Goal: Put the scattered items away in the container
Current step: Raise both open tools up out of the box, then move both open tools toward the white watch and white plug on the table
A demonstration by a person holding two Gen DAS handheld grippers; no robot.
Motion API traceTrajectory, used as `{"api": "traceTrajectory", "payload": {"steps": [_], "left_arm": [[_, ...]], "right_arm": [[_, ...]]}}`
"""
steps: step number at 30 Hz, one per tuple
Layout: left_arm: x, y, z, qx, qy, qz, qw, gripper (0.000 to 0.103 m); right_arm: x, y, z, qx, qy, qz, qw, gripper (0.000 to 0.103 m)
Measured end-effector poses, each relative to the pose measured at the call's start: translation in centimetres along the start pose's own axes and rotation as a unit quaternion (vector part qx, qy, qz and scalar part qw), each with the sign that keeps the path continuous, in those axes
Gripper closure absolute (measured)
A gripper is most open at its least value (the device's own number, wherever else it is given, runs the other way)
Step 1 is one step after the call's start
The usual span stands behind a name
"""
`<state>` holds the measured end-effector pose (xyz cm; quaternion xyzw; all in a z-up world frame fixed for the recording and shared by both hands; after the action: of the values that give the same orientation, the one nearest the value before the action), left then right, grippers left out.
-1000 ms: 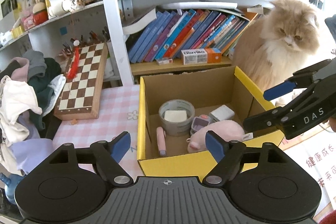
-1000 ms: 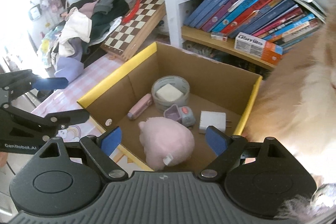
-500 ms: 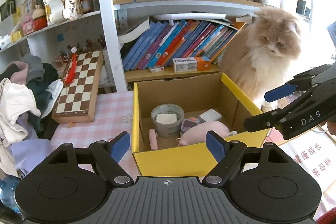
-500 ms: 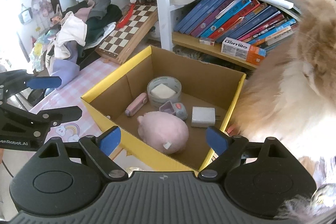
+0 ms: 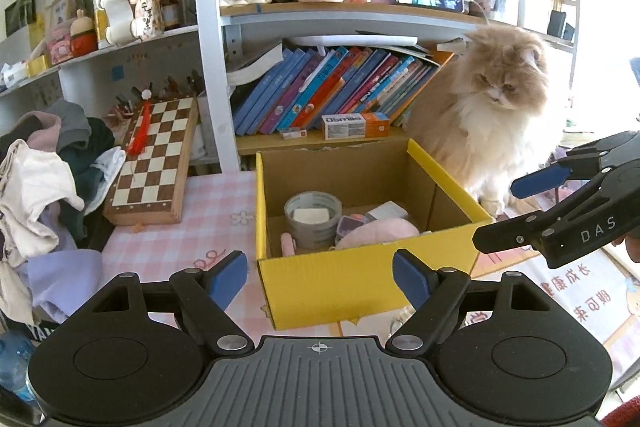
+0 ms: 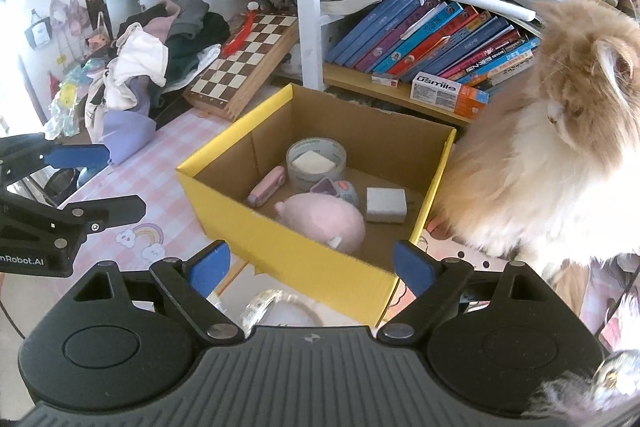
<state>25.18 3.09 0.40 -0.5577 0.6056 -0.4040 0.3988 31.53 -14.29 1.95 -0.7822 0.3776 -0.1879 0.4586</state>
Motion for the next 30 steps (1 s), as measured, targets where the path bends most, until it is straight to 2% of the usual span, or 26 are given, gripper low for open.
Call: {"api": "traceTrajectory", "payload": {"steps": [10, 30], "left_arm": [[-0.2, 0.7, -2.5, 0.005, 0.007, -0.004, 1.0, 0.021], [-0.5, 3.2, -5.4, -0.006, 0.016, -0.013, 0.9998, 0.021]], "right_arm": [[-0.6, 1.1, -2.7, 0.013, 0.028, 0.013, 0.999, 0.014], [-1.1, 5.3, -6.0, 0.003, 0.083, 0.041, 0.996, 0.014]]}}
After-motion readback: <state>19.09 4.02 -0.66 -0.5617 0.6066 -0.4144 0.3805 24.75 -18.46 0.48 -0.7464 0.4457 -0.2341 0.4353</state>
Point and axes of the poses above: each gripper's, at about its wrist camera, not at the fingertips, and z roughly the way its jaws point, x to its right, y to its underside, the point moved 10 cm from there along z, roughly the way its jaws point, and after that the axes turned 12 degrees about x, right-handed, at the moved point
